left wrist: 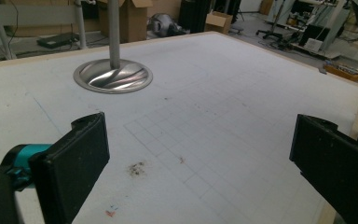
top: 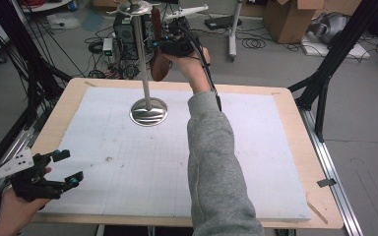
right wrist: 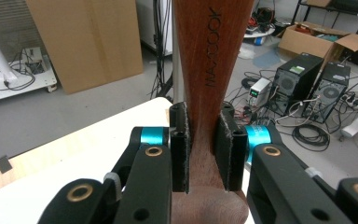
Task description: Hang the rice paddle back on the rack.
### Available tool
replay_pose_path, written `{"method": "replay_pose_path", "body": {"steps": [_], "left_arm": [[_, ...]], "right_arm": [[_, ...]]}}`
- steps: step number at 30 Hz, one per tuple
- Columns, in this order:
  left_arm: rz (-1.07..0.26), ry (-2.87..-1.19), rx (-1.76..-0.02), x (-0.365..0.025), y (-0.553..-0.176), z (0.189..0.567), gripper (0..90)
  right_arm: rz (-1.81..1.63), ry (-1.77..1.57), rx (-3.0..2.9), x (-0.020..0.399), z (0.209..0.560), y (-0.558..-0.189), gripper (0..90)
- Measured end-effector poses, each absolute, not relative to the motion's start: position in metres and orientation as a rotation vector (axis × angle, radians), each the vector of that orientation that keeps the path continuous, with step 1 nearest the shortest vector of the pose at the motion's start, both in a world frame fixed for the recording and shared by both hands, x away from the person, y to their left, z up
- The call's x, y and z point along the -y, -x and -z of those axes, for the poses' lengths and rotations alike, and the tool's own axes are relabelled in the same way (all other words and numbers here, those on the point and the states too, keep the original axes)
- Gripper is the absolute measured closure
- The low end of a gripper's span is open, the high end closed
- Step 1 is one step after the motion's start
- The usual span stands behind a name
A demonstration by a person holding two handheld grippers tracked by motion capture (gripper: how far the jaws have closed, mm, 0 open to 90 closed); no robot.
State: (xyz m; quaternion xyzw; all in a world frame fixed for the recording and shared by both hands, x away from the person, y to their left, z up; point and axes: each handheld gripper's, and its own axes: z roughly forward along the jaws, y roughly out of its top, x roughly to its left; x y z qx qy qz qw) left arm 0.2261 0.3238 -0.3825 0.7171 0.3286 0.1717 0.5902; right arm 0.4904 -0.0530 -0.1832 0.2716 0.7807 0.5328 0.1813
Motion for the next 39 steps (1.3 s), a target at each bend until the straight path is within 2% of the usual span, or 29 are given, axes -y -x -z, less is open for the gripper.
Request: {"method": "replay_pose_path", "body": {"steps": [39], "left_arm": [[-0.414, -1.670, -0.781, -0.330, -0.222, 0.381, 5.1]], "right_arm": [[-1.496, -0.746, -2.218, 0.042, 0.187, -0.494, 77.7]]}}
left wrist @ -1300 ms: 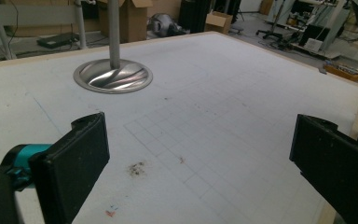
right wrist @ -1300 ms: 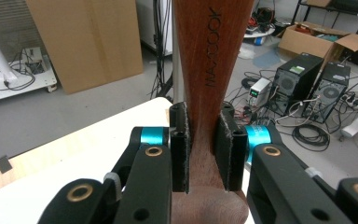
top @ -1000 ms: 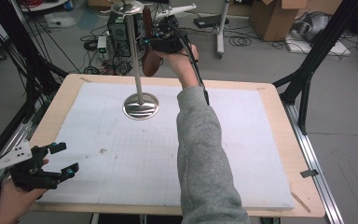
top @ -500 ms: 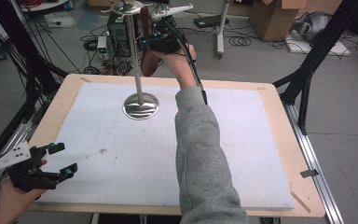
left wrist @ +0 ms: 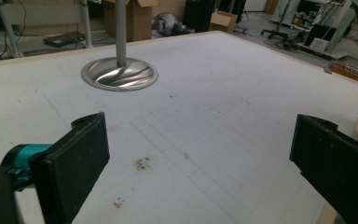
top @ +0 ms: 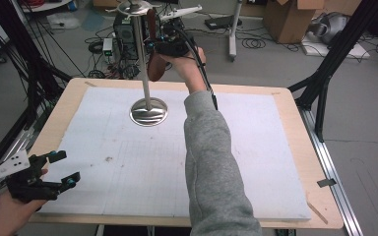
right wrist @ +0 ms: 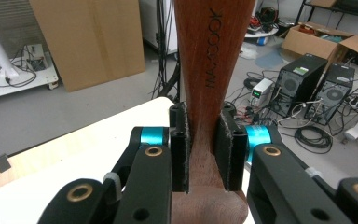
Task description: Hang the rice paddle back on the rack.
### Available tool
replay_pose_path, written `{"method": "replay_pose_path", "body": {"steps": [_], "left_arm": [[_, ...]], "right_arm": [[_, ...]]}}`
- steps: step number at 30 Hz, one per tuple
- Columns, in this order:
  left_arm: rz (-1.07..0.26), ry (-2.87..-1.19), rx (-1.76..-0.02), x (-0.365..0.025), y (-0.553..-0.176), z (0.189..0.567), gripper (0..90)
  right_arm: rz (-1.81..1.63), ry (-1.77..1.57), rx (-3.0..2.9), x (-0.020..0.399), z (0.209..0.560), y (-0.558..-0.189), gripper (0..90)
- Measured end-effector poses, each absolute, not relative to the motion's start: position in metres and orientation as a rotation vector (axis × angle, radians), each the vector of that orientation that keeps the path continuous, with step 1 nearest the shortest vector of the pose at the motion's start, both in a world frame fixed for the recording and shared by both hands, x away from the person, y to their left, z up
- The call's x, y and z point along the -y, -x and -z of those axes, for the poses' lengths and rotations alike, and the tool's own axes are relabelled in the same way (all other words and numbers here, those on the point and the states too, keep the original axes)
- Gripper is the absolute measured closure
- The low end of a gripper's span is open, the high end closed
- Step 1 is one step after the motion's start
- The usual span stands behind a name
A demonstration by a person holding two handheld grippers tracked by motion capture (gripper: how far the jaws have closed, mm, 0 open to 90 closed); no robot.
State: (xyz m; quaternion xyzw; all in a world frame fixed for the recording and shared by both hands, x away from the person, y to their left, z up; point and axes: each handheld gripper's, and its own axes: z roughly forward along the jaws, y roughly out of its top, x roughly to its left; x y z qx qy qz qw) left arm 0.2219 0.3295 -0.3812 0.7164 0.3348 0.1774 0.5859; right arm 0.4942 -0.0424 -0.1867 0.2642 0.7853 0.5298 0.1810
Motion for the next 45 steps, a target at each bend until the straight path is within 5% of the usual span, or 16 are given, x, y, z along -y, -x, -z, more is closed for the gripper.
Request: {"method": "replay_pose_path", "body": {"steps": [12, 21, 34, 45], "left_arm": [[-0.413, -1.676, -0.783, -0.328, -0.221, 0.382, 5.1], [-0.395, -1.652, -0.762, -0.325, -0.221, 0.378, 5.1], [-0.398, -1.667, -0.754, -0.321, -0.223, 0.378, 5.1], [-0.392, -1.679, -0.754, -0.319, -0.223, 0.379, 5.1]], "right_arm": [[-1.526, -0.738, -2.208, 0.041, 0.190, -0.494, 75.0], [-1.536, -0.743, -2.168, 0.043, 0.194, -0.492, 59.8], [-1.542, -0.703, -2.184, 0.050, 0.200, -0.485, 20.8], [-1.544, -0.737, -2.183, 0.059, 0.210, -0.481, 3.3]]}}
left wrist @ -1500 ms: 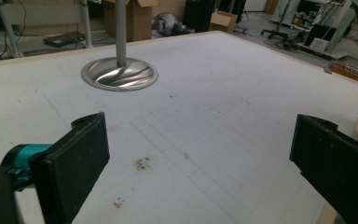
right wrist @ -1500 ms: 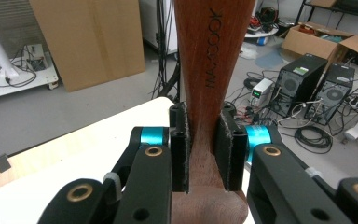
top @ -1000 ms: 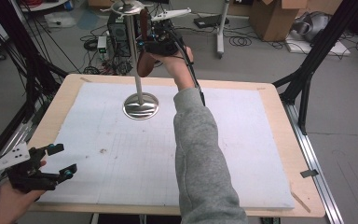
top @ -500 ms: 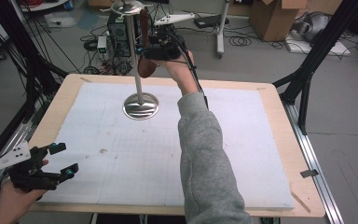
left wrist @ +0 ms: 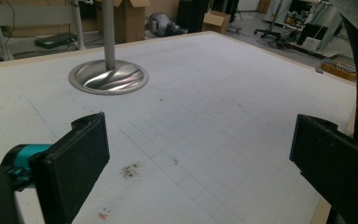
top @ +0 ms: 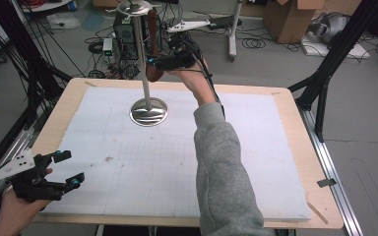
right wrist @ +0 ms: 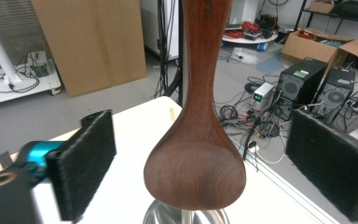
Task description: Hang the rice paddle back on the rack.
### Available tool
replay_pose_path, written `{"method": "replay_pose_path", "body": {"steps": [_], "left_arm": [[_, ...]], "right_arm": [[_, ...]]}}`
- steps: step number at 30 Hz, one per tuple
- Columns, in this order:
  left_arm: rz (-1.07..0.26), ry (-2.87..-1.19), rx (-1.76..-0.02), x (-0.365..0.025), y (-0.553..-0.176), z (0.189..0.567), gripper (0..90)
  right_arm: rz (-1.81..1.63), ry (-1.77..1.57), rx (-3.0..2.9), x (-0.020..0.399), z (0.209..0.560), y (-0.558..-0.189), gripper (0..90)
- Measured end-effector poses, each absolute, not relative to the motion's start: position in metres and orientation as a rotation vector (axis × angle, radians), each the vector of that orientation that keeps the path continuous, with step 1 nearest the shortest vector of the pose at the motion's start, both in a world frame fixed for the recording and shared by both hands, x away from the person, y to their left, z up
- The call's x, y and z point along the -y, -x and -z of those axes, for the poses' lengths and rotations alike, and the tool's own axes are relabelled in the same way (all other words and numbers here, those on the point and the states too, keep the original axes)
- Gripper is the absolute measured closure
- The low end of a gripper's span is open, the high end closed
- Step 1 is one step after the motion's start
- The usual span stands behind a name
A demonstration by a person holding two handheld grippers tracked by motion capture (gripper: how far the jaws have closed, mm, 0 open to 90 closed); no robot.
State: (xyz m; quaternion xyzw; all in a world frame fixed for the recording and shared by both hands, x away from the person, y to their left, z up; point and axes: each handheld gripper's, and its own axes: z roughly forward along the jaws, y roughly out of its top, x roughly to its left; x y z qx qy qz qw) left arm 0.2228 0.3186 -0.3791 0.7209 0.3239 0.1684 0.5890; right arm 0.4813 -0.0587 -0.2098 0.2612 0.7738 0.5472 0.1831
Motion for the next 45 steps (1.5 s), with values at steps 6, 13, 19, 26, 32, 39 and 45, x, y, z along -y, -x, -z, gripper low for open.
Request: {"method": "replay_pose_path", "body": {"steps": [6, 13, 19, 26, 32, 39, 45], "left_arm": [[-0.402, -1.680, -0.727, -0.315, -0.221, 0.377, 5.1], [-0.403, -1.673, -0.729, -0.317, -0.220, 0.376, 5.1], [-0.398, -1.681, -0.736, -0.317, -0.222, 0.378, 5.1], [-0.384, -1.684, -0.738, -0.316, -0.225, 0.380, 5.1], [-0.384, -1.681, -0.728, -0.313, -0.230, 0.379, 5.1], [-0.370, -1.686, -0.722, -0.308, -0.238, 0.380, 5.1], [-0.369, -1.700, -0.731, -0.304, -0.245, 0.383, 5.1]], "right_arm": [[-1.561, -0.732, -2.215, 0.064, 0.216, -0.478, 1.2], [-1.544, -0.719, -2.241, 0.069, 0.219, -0.471, 1.1], [-1.528, -0.707, -2.262, 0.070, 0.222, -0.469, 1.1], [-1.514, -0.695, -2.291, 0.073, 0.229, -0.466, 1.2], [-1.506, -0.692, -2.293, 0.082, 0.232, -0.460, 1.2], [-1.507, -0.687, -2.300, 0.095, 0.240, -0.452, 1.2], [-1.538, -0.666, -2.292, 0.106, 0.244, -0.440, 1.2]]}}
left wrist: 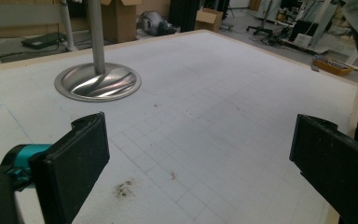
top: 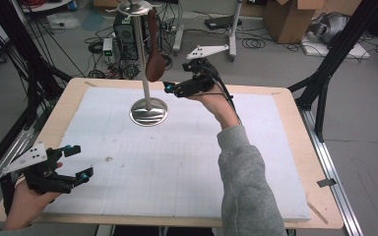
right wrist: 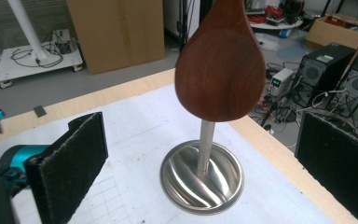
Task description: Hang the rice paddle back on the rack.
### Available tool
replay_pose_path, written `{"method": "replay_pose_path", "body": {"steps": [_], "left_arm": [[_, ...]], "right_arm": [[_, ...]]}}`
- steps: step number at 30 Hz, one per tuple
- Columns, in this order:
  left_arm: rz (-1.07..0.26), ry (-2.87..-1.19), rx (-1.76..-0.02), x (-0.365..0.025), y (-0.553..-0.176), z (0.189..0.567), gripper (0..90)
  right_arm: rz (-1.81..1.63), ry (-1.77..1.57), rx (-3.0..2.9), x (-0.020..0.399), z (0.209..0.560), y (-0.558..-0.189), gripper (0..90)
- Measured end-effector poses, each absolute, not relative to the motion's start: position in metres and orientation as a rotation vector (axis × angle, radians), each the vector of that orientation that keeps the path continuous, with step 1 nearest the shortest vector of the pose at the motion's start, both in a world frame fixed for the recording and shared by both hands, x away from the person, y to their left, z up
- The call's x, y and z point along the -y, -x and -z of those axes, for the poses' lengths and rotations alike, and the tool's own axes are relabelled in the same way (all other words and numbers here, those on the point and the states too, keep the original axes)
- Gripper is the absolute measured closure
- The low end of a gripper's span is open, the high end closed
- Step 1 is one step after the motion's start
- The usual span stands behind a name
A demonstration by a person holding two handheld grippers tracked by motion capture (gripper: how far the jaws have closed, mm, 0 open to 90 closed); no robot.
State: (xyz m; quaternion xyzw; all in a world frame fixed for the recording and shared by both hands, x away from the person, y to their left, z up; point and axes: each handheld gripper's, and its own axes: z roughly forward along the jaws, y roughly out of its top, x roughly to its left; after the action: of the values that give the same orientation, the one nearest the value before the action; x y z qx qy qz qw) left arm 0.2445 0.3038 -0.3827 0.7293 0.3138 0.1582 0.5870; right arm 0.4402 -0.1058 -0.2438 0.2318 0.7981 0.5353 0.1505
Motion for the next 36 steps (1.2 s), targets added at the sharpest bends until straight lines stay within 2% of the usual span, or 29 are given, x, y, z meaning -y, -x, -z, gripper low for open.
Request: {"method": "replay_pose_path", "body": {"steps": [15, 36], "left_arm": [[-0.398, -1.680, -0.769, -0.312, -0.259, 0.383, 5.1], [-0.373, -1.702, -0.743, -0.294, -0.272, 0.384, 5.1]], "right_arm": [[-1.551, -0.672, -2.288, 0.140, 0.256, -0.415, 1.2], [-1.556, -0.764, -2.274, 0.186, 0.293, -0.399, 1.2]]}}
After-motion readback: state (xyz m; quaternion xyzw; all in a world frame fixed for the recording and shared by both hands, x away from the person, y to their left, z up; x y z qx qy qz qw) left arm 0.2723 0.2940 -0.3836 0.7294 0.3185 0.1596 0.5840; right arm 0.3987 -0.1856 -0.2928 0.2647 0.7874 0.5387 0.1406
